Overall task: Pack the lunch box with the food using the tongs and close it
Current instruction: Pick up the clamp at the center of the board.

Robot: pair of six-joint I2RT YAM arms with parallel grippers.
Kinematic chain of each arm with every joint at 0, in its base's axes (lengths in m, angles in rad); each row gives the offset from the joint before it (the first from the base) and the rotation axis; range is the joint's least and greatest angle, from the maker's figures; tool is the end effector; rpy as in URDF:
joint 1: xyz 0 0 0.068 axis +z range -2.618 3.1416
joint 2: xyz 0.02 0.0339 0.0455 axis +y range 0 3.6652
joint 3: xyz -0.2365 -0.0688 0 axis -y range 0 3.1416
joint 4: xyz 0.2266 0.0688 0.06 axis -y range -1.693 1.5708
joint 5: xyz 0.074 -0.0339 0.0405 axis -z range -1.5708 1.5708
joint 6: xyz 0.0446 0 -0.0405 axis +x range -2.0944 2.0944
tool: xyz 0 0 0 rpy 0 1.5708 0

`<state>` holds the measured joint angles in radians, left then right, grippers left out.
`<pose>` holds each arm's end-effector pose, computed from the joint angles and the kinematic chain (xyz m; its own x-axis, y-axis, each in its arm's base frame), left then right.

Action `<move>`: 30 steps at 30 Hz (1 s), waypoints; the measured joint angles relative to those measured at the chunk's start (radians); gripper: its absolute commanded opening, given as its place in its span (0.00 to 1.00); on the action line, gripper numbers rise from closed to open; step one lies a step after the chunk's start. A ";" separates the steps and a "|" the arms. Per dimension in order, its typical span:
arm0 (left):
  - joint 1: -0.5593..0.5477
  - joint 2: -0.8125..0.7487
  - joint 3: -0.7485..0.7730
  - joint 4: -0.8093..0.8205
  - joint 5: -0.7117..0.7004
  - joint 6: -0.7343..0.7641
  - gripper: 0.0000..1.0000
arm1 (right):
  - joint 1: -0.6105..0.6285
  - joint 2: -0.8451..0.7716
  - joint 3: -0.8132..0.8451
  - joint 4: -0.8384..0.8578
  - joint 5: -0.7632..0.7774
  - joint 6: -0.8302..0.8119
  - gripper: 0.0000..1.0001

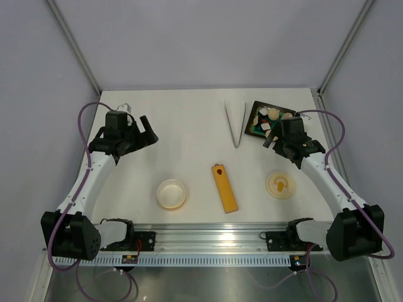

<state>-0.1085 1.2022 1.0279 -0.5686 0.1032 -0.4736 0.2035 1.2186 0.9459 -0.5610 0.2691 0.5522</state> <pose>0.2535 -0.0322 0.2738 -0.6820 -0.3821 -0.6237 -0.1437 0.9061 -0.3979 0.2486 0.0392 0.2456 -0.6278 0.3868 -0.6755 0.3635 0.9130 0.1850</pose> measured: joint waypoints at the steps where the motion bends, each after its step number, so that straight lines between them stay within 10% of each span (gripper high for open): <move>1: 0.000 -0.001 0.000 -0.007 -0.006 0.005 0.99 | 0.000 0.000 0.000 0.006 -0.001 -0.004 0.99; 17: 0.000 -0.006 -0.006 -0.011 -0.054 -0.037 0.99 | 0.017 0.031 0.006 0.063 -0.106 -0.077 1.00; 30: -0.004 0.060 -0.007 -0.115 -0.063 -0.036 0.99 | 0.221 0.510 0.433 0.035 -0.104 -0.137 0.92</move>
<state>-0.1123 1.2625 1.0206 -0.6834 0.0406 -0.5095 0.4248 1.7283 1.3788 -0.5259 0.1654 0.4149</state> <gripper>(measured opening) 0.988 0.975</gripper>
